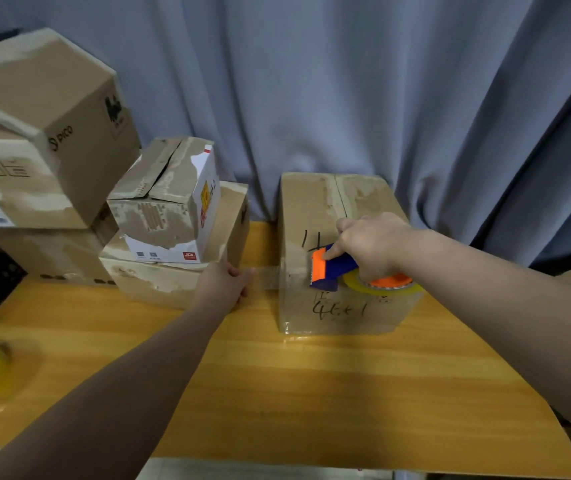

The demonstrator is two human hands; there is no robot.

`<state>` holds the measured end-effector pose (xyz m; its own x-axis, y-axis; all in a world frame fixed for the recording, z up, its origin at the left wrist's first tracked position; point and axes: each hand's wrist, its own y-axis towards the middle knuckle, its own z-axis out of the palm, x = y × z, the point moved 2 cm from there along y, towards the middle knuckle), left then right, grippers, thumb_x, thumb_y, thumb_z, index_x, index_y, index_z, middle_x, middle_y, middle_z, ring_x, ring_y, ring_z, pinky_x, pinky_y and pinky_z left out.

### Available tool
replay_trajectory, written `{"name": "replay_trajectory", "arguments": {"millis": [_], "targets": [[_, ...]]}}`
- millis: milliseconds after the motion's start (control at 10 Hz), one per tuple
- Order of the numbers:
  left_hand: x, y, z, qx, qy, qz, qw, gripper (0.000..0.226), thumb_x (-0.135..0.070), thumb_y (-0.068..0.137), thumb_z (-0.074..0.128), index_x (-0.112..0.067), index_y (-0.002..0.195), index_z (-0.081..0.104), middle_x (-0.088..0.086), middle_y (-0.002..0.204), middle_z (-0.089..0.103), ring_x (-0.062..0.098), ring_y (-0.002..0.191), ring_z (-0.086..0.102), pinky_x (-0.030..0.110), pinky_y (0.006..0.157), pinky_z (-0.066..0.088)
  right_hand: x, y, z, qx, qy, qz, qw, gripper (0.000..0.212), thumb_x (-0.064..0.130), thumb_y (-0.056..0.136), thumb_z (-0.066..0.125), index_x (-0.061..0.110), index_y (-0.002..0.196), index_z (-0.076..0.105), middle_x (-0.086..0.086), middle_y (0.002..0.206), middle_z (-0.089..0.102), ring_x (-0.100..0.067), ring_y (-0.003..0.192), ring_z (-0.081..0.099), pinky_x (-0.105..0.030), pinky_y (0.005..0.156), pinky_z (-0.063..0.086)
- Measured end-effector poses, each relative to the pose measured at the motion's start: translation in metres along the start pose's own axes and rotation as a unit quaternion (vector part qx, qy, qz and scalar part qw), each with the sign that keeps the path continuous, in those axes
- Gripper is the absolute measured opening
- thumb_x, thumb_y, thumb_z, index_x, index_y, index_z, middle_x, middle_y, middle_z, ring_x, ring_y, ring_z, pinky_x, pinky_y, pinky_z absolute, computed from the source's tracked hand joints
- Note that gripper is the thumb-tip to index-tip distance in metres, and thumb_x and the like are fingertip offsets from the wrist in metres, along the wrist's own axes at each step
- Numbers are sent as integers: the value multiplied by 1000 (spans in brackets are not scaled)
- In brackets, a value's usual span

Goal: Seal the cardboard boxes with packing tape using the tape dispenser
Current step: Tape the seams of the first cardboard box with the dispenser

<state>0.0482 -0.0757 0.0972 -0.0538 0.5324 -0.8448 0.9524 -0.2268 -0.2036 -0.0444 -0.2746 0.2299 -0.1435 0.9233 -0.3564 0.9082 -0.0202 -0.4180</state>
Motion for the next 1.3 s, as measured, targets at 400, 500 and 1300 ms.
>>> {"name": "replay_trajectory", "arguments": {"millis": [400, 500, 1300], "targets": [[19, 12, 38, 35, -6, -52, 998, 36, -35, 89, 64, -11, 64, 57, 1, 62, 60, 14, 53, 50, 25, 52, 39, 7, 6, -3, 16, 10, -8, 1000, 62, 19, 86, 59, 47, 139, 41, 3, 105, 31, -24, 107, 49, -36, 79, 45], [18, 11, 50, 52, -1, -61, 997, 34, -35, 89, 64, -10, 66, 57, 3, 64, 60, 16, 52, 47, 24, 50, 37, 6, 7, -2, 8, 14, -9, 1000, 62, 20, 87, 58, 47, 139, 40, 3, 105, 32, -24, 108, 49, -37, 81, 44], [30, 7, 90, 95, 195, 4, 976, 80, -66, 94, 21, -11, 152, 15, 16, 157, 15, 31, 146, 12, 46, 117, 10, 4, 6, -3, -10, 36, -14, 999, 61, 19, 86, 59, 48, 137, 43, 6, 101, 29, -21, 107, 48, -34, 77, 40]]}}
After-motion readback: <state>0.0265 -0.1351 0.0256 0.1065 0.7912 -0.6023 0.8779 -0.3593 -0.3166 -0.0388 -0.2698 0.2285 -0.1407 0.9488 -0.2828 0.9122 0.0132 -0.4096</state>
